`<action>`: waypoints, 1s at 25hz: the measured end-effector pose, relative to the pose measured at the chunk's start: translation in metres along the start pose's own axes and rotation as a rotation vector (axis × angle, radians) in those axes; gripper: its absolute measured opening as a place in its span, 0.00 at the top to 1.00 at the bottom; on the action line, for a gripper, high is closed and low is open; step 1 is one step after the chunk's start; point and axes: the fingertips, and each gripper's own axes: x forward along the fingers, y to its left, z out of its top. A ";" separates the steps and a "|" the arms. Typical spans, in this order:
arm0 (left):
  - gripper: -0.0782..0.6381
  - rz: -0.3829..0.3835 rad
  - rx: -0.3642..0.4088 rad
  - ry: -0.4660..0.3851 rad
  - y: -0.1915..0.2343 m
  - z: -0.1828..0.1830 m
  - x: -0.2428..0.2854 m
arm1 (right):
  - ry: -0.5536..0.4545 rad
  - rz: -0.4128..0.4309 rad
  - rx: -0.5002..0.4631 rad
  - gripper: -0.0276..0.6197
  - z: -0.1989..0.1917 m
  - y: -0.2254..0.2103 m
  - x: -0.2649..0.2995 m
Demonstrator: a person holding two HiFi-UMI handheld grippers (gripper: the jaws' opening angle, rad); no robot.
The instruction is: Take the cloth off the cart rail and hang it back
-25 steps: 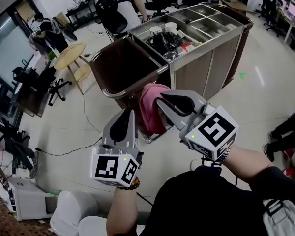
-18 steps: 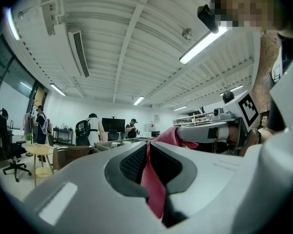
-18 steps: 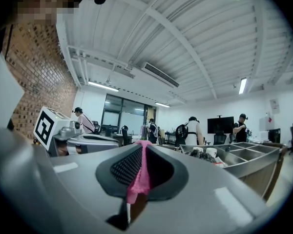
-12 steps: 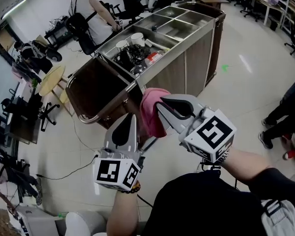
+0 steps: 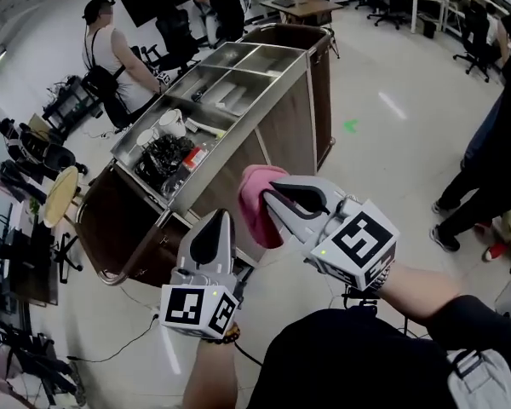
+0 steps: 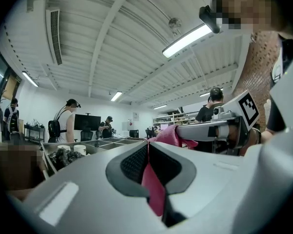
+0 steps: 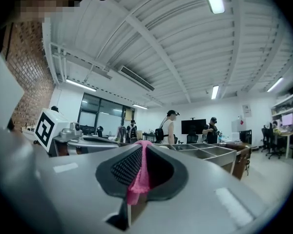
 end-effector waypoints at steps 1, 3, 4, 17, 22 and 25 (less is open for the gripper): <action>0.88 -0.012 -0.001 -0.001 -0.007 -0.001 0.013 | -0.007 -0.011 -0.021 0.92 0.001 -0.014 -0.006; 0.88 -0.040 -0.003 -0.004 -0.021 -0.004 0.039 | -0.012 -0.032 -0.024 0.92 0.001 -0.039 -0.019; 0.88 -0.055 -0.004 -0.006 -0.028 -0.007 0.052 | -0.006 -0.050 -0.008 0.92 0.000 -0.051 -0.026; 0.88 -0.253 -0.060 0.004 -0.105 -0.047 0.180 | -0.001 -0.274 -0.056 0.92 -0.018 -0.184 -0.091; 0.88 -0.321 -0.073 0.010 -0.123 -0.060 0.216 | -0.007 -0.331 -0.063 0.92 -0.028 -0.220 -0.106; 0.88 -0.358 -0.078 0.009 -0.129 -0.069 0.240 | -0.002 -0.382 -0.063 0.92 -0.029 -0.243 -0.111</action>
